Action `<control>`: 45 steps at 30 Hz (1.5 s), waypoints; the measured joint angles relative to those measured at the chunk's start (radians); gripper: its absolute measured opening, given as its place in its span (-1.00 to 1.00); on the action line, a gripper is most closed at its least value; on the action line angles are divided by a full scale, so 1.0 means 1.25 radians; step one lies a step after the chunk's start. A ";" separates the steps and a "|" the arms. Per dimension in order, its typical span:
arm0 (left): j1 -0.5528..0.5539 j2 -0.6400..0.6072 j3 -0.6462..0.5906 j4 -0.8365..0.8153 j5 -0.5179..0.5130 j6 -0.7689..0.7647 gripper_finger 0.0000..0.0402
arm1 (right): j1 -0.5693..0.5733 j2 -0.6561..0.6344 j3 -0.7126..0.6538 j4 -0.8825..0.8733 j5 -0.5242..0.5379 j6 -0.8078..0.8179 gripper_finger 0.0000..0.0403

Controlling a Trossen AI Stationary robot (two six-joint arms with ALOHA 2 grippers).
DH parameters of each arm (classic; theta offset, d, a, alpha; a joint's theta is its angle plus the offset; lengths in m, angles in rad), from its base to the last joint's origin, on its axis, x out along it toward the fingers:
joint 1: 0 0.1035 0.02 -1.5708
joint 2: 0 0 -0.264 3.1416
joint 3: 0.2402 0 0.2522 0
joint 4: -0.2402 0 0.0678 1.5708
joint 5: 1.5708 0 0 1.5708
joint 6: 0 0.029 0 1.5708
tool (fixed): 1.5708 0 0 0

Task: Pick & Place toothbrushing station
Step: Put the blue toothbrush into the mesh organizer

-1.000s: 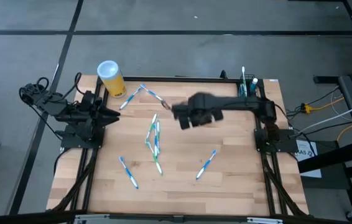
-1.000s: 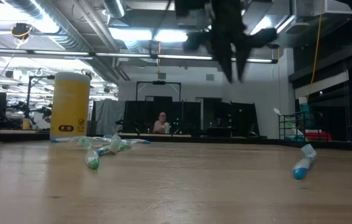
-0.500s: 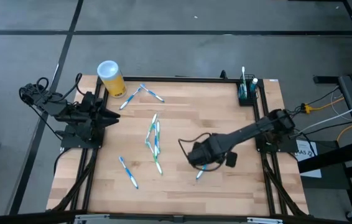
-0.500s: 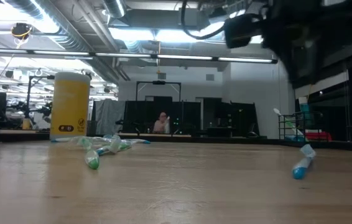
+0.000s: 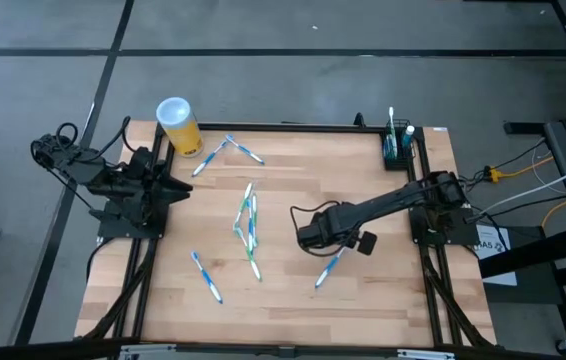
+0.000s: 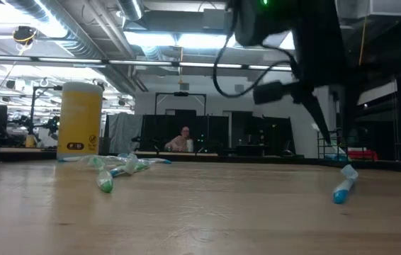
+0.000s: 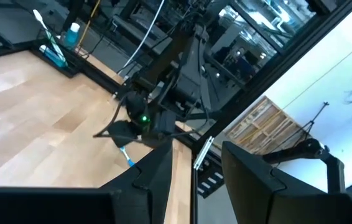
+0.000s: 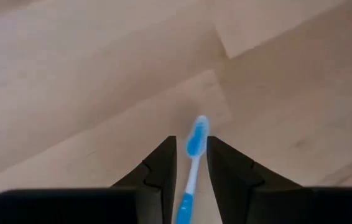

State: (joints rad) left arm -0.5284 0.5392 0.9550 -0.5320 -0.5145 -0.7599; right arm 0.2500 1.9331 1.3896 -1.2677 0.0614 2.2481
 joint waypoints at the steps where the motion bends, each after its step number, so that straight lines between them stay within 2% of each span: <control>1: 0.000 0.000 0.000 0.003 -0.003 0.003 -0.34 | 0.003 0.000 -0.014 0.019 -0.012 0.000 -0.55; 8: 0.000 0.000 0.000 0.004 -0.013 0.013 -0.34 | 0.044 0.000 -0.029 0.042 -0.056 0.006 -0.55; 16: 0.000 0.000 0.000 0.004 -0.014 0.013 -0.34 | 0.056 0.000 -0.074 0.078 -0.058 0.006 -0.55; 40: 0.000 0.000 0.000 0.036 -0.020 -0.006 -0.34 | 0.053 -0.001 -0.160 0.211 0.003 -0.004 -0.55; 45: 0.000 0.000 0.000 0.036 -0.026 -0.006 -0.34 | 0.053 -0.001 -0.161 0.215 0.029 -0.004 -0.68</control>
State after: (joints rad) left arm -0.5283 0.5392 0.9550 -0.4870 -0.5466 -0.7668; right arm 0.3164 1.9316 1.1881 -0.9985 0.0972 2.2433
